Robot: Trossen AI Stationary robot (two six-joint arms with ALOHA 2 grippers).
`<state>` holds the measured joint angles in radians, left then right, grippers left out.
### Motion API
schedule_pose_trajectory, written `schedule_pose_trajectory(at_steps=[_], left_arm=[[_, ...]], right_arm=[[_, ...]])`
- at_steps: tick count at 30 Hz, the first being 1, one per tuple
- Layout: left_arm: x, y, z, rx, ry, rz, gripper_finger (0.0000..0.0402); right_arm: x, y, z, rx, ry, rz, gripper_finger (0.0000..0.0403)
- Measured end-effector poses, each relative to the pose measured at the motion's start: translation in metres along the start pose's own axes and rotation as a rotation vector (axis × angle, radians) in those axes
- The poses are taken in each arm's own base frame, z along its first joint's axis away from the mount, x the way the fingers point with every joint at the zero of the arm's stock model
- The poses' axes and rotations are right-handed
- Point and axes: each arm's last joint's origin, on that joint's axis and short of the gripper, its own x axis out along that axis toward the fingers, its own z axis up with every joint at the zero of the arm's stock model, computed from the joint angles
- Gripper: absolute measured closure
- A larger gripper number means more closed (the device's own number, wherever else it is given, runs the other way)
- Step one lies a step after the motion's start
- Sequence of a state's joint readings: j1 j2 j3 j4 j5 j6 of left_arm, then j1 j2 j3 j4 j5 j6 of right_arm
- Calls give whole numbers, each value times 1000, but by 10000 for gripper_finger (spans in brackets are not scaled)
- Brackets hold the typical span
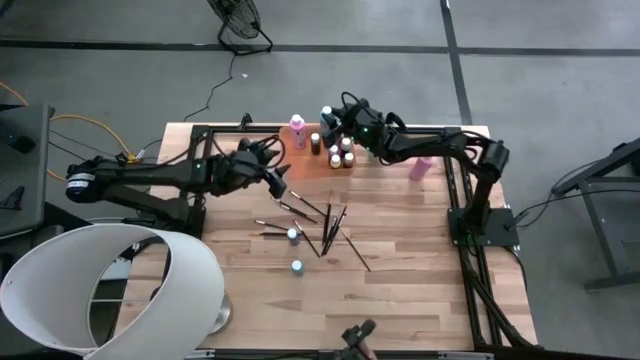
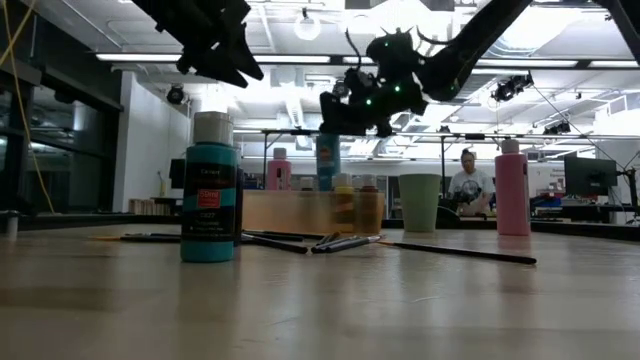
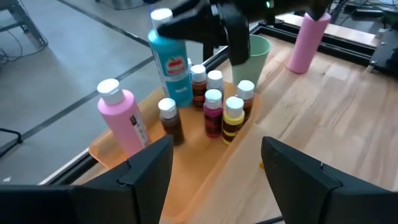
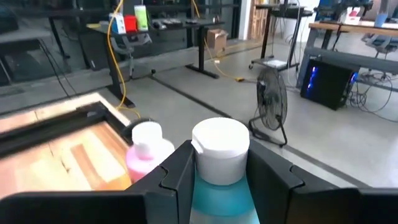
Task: Pick & Place Paint Supplies
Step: Put the large blue paint bottle into the orange bin
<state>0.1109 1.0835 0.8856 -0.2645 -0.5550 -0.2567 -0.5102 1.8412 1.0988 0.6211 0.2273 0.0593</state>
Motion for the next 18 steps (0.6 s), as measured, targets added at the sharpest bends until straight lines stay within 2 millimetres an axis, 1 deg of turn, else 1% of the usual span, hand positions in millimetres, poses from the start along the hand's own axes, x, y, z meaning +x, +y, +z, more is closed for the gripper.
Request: schedule_pose_trajectory(at_steps=[6, 10, 13, 18], left_arm=[[4, 7, 2, 2, 7, 9, 163], [7, 11, 2, 0, 14, 2, 163], [8, 13, 3, -5, 19, -9, 163], [8, 12, 3, 12, 20, -17, 163]], right_arm=[[6, 0, -12, 19, 23, -5, 288], [11, -1, -25, 36, 64, -4, 288], [11, -1, -25, 64, 65, 8, 288], [11, -4, -25, 58, 69, 1, 288]])
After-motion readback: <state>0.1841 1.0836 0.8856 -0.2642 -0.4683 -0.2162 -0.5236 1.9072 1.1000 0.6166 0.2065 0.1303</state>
